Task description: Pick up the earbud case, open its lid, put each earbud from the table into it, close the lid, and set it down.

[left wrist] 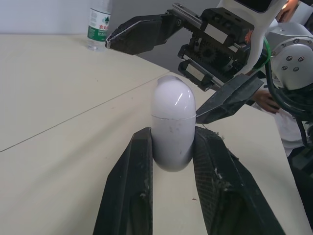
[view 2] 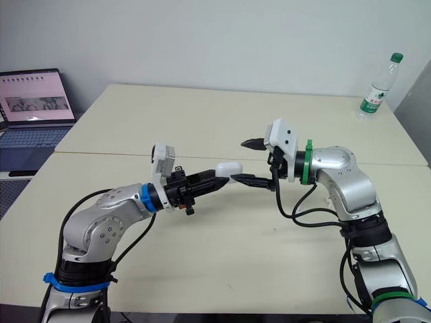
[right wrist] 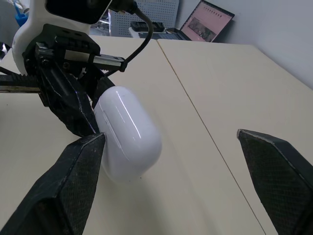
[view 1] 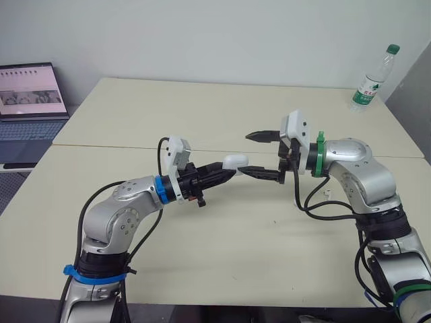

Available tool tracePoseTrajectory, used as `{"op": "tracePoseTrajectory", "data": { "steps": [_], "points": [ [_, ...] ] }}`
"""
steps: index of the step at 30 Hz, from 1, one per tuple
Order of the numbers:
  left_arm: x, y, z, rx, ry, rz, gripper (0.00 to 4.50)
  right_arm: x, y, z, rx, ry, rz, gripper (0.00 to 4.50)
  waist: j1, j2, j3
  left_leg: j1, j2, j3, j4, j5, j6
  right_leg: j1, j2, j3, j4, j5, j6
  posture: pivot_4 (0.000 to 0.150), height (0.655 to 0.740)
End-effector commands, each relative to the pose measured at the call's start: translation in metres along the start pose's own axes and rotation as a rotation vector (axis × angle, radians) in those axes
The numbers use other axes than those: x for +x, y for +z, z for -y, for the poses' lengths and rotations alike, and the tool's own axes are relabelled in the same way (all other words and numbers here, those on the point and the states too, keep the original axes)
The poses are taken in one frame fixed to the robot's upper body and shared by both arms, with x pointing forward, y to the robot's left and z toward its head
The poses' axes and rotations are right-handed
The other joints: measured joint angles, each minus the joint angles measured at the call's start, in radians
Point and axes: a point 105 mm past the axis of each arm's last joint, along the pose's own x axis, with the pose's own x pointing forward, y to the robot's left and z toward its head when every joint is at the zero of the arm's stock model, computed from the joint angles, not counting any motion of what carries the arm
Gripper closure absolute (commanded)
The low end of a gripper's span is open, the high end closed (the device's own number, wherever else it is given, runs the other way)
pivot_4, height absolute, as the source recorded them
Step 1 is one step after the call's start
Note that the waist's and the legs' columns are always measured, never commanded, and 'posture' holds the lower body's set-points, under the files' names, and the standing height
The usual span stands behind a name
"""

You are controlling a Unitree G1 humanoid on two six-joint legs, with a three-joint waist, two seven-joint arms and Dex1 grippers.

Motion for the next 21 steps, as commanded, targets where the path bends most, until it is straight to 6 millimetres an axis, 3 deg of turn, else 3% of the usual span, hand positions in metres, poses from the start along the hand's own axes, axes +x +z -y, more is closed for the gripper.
{"op": "tracePoseTrajectory", "data": {
  "steps": [1,18,21],
  "points": [
    [0.004,0.010,0.018,0.037,-0.087,0.024,3.71,-0.006,0.015,0.013,-0.028,-0.061,0.042,0.02,0.000,0.000,0.000,0.000,0.000,0.000,0.000,0.000,0.000,0.000,0.000,0.000,0.000,0.000,0.000,0.150,0.7400],
    [0.004,0.008,0.015,0.043,-0.082,0.012,3.71,-0.020,0.020,0.030,0.043,-0.127,0.075,0.02,0.000,0.000,0.000,0.000,0.000,0.000,0.000,0.000,0.000,0.000,0.000,0.000,0.000,0.000,0.000,0.150,0.7400],
    [0.003,0.007,0.006,0.070,-0.026,0.025,3.71,-0.031,0.011,0.025,0.105,-0.099,0.027,0.02,0.001,0.000,0.000,0.000,0.000,0.000,0.000,0.000,0.000,0.000,0.000,0.000,0.000,0.000,0.000,0.150,0.7400]
  ]
}}
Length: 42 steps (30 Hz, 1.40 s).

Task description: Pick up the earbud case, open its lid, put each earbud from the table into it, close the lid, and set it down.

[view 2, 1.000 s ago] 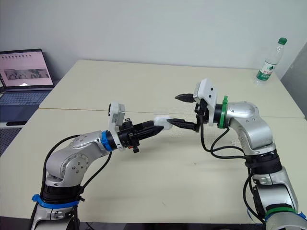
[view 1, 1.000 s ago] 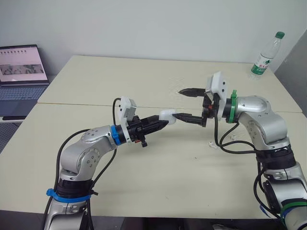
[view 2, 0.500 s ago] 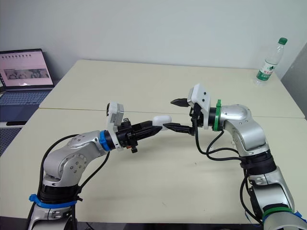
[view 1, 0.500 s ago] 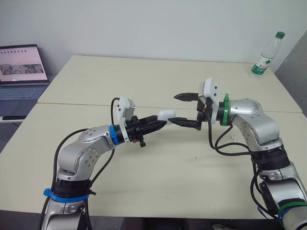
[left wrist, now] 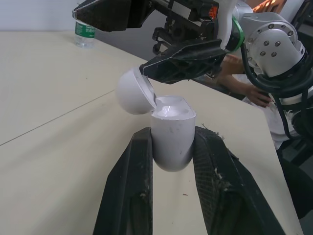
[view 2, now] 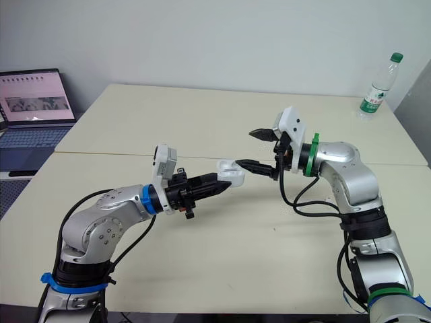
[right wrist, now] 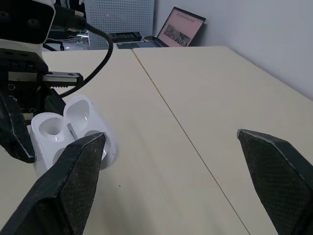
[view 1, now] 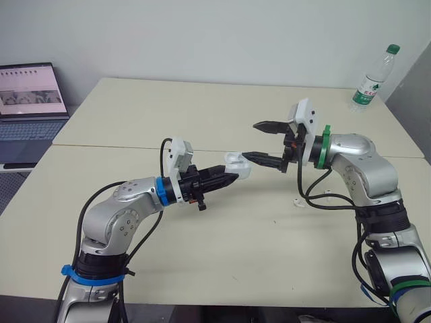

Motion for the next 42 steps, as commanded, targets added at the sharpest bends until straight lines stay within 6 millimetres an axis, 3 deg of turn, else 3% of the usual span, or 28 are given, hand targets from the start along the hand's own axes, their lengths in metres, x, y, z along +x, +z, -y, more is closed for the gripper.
{"op": "tracePoseTrajectory", "data": {
  "steps": [1,8,15,23,28,32,40,42],
  "points": [
    [0.000,0.009,-0.006,0.081,0.050,0.044,3.71,-0.020,0.003,0.001,0.031,0.004,-0.034,0.02,0.001,0.000,0.000,0.000,0.000,0.000,0.000,0.000,0.000,0.000,0.000,0.000,0.000,0.000,0.000,0.150,0.7400],
    [-0.009,0.008,-0.034,0.251,0.276,0.115,3.71,-0.060,-0.048,0.001,0.186,-0.064,-0.269,0.02,0.004,0.000,0.000,0.000,0.000,0.000,0.000,0.000,0.000,0.001,0.000,0.000,-0.002,0.000,0.000,0.150,0.7400],
    [-0.015,0.004,-0.036,0.282,0.399,0.177,3.71,-0.094,-0.109,-0.006,0.158,-0.146,-0.523,0.02,0.003,0.000,0.000,0.000,0.000,0.000,-0.001,0.000,0.000,0.001,0.000,0.000,-0.003,0.000,0.000,0.150,0.7400],
    [-0.017,0.001,-0.031,0.277,0.446,0.200,3.71,-0.098,-0.130,-0.027,0.161,-0.176,-0.548,0.02,0.003,0.000,0.000,-0.001,0.000,0.000,-0.001,0.000,0.000,0.001,0.000,0.000,-0.003,0.000,0.001,0.150,0.7400],
    [-0.016,0.005,-0.032,0.284,0.449,0.208,3.71,-0.094,-0.137,-0.027,0.160,-0.229,-0.536,0.02,0.003,0.000,0.000,0.000,0.000,0.000,-0.001,0.000,0.000,0.001,0.001,0.000,-0.003,0.000,0.001,0.150,0.7400],
    [-0.015,0.007,-0.034,0.290,0.442,0.209,3.71,-0.092,-0.139,-0.023,0.157,-0.267,-0.523,0.94,0.003,0.000,0.000,0.000,0.000,0.000,-0.001,0.000,0.000,0.001,0.001,0.000,-0.003,0.000,0.001,0.150,0.7400],
    [-0.014,0.007,-0.035,0.297,0.429,0.203,3.71,-0.097,-0.144,-0.025,0.163,-0.278,-0.545,3.90,0.003,0.000,0.000,0.000,0.000,0.000,-0.001,0.000,0.000,0.002,0.001,0.000,-0.004,0.000,0.001,0.150,0.7400],
    [-0.014,0.007,-0.035,0.297,0.426,0.202,3.71,-0.100,-0.144,-0.025,0.162,-0.276,-0.551,4.09,0.003,0.000,0.000,0.001,0.000,-0.001,-0.001,0.000,0.000,0.003,0.001,-0.001,-0.005,0.000,0.001,0.150,0.7400]
  ]
}}
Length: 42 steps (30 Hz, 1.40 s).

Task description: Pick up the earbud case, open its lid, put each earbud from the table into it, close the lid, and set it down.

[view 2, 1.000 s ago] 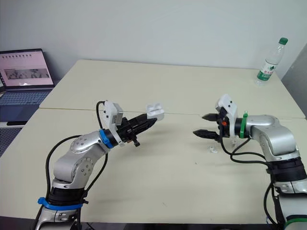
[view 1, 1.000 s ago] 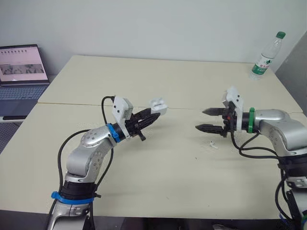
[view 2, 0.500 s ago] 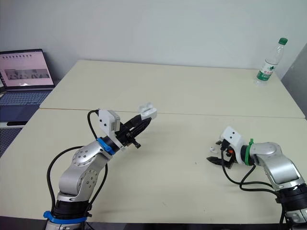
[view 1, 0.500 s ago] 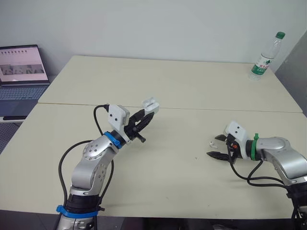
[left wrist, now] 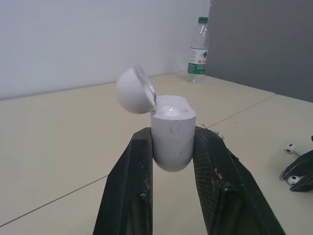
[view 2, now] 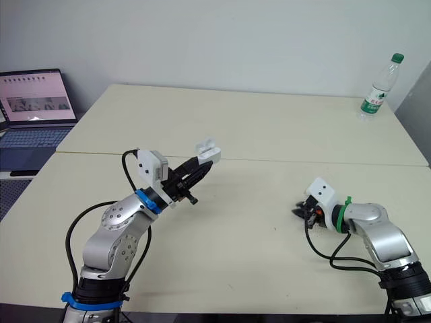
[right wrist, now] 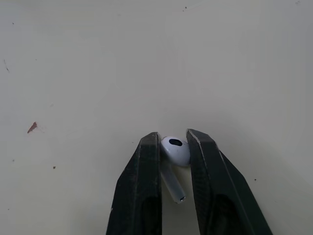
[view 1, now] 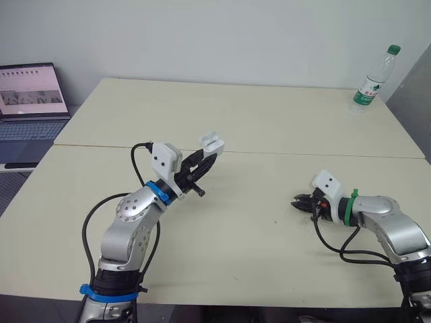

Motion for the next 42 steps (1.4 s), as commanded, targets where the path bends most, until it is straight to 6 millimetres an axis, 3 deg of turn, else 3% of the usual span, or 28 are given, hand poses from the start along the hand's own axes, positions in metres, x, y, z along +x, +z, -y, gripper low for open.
{"op": "tracePoseTrajectory", "data": {
  "steps": [1,4,8,13,18,21,30,39,42],
  "points": [
    [0.003,0.010,0.002,0.034,-0.019,0.040,3.71,-0.011,0.000,0.007,-0.017,-0.029,-0.007,4.09,0.000,0.000,0.000,0.001,0.000,-0.001,0.000,0.000,0.000,0.002,0.000,-0.001,-0.001,0.000,0.000,0.150,0.7400],
    [0.006,0.010,0.005,0.028,-0.032,0.046,3.71,-0.018,0.004,0.009,-0.050,0.008,-0.013,4.09,0.001,0.000,0.000,0.005,0.000,-0.002,0.000,0.000,0.000,0.007,0.000,-0.002,-0.003,0.000,0.000,0.150,0.7400],
    [0.010,0.008,0.011,0.025,-0.061,0.056,3.71,-0.050,0.000,0.016,-0.172,0.128,-0.113,4.09,0.006,0.000,0.000,0.006,-0.001,-0.001,0.000,0.000,0.000,0.008,0.000,-0.002,-0.004,0.000,0.001,0.150,0.7400],
    [0.014,0.008,0.010,0.058,-0.047,0.095,3.71,-0.106,-0.036,0.038,-0.287,0.206,-0.365,4.09,0.009,0.001,0.000,0.009,-0.001,-0.001,-0.001,0.000,0.000,0.011,0.000,-0.001,-0.005,0.000,0.001,0.150,0.7400],
    [0.028,0.022,0.009,0.081,-0.014,0.197,3.71,-0.132,-0.067,0.066,-0.383,0.177,-0.526,4.09,0.009,0.000,0.000,0.012,0.000,0.003,-0.001,0.000,0.000,0.012,0.000,0.002,-0.004,0.000,0.001,0.150,0.7400],
    [0.033,0.027,0.012,0.086,-0.017,0.226,3.71,-0.138,-0.075,0.080,-0.409,0.154,-0.583,4.09,-0.001,0.002,0.000,0.013,0.000,0.006,-0.002,0.000,0.000,0.012,0.000,0.005,-0.004,0.000,0.001,0.150,0.7400],
    [0.029,0.021,0.016,0.080,-0.001,0.218,3.71,-0.144,-0.087,0.087,-0.428,0.203,-0.653,4.09,-0.002,0.003,-0.001,0.014,0.001,0.007,-0.002,0.000,0.000,0.012,0.000,0.006,-0.004,0.000,0.001,0.150,0.7400],
    [0.030,0.026,0.012,0.095,0.011,0.225,3.71,-0.127,-0.089,0.085,-0.374,0.211,-0.603,4.09,-0.003,0.003,-0.001,0.015,0.001,0.008,-0.002,0.000,0.000,0.012,0.000,0.006,-0.004,0.000,0.001,0.150,0.7400],
    [0.030,0.026,0.012,0.098,0.008,0.225,3.71,-0.126,-0.090,0.085,-0.384,0.211,-0.603,3.04,-0.003,0.003,-0.001,0.015,0.001,0.008,-0.002,0.000,0.000,0.013,0.000,0.006,-0.004,0.000,0.001,0.150,0.7400]
  ]
}}
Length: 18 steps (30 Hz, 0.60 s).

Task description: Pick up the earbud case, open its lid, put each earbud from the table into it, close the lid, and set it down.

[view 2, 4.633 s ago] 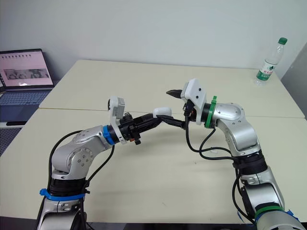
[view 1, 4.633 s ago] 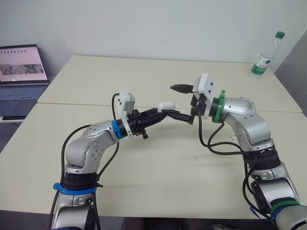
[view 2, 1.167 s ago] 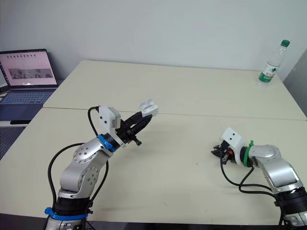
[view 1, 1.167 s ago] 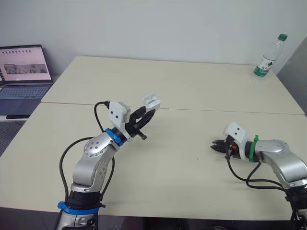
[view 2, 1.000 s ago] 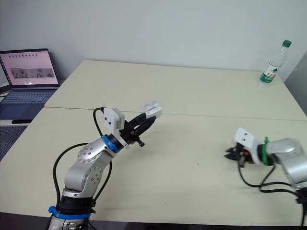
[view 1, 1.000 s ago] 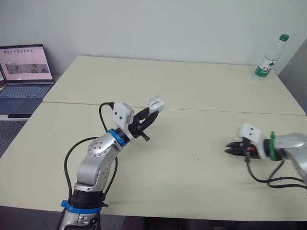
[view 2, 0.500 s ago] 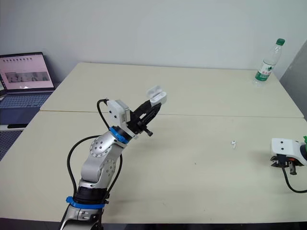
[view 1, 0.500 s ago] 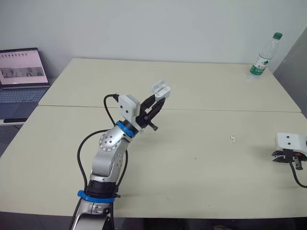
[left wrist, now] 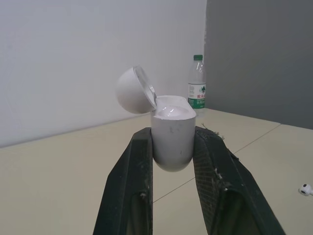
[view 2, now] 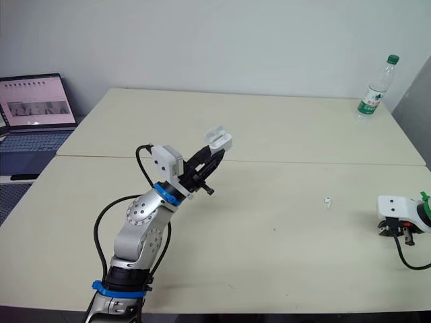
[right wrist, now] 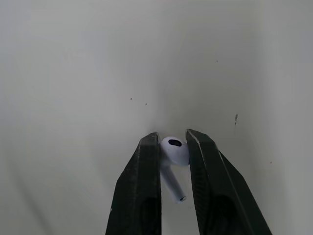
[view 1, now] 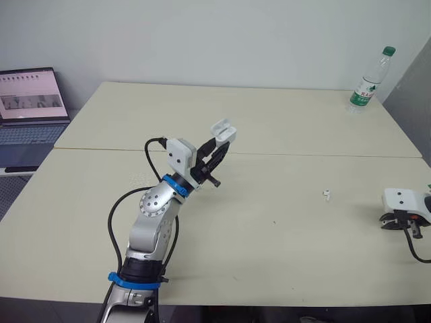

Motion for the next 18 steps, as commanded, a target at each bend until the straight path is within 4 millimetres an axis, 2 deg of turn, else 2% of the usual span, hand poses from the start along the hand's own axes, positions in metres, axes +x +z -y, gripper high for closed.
{"op": "tracePoseTrajectory", "data": {
  "steps": [1,11,18],
  "points": [
    [0.003,0.019,0.001,0.044,-0.015,0.063,3.71,0.004,0.001,0.000,-0.007,0.004,0.009,2.73,0.000,0.000,0.000,0.000,0.000,0.000,0.000,0.000,0.000,0.000,0.000,0.000,0.000,0.000,0.000,0.150,0.7400],
    [0.004,0.018,0.001,0.046,-0.025,0.061,3.71,-0.007,-0.019,-0.009,-0.013,0.043,-0.085,2.73,0.002,0.000,0.000,0.000,0.000,-0.001,0.000,0.000,0.000,0.000,0.000,-0.001,0.000,0.000,0.000,0.150,0.7400],
    [0.004,0.019,-0.003,0.059,-0.018,0.063,3.71,-0.007,-0.021,-0.006,0.019,0.032,-0.093,2.73,0.007,0.000,0.000,0.000,-0.001,0.000,0.001,0.000,0.000,0.001,-0.002,0.000,0.000,0.000,0.001,0.150,0.7400]
  ]
}}
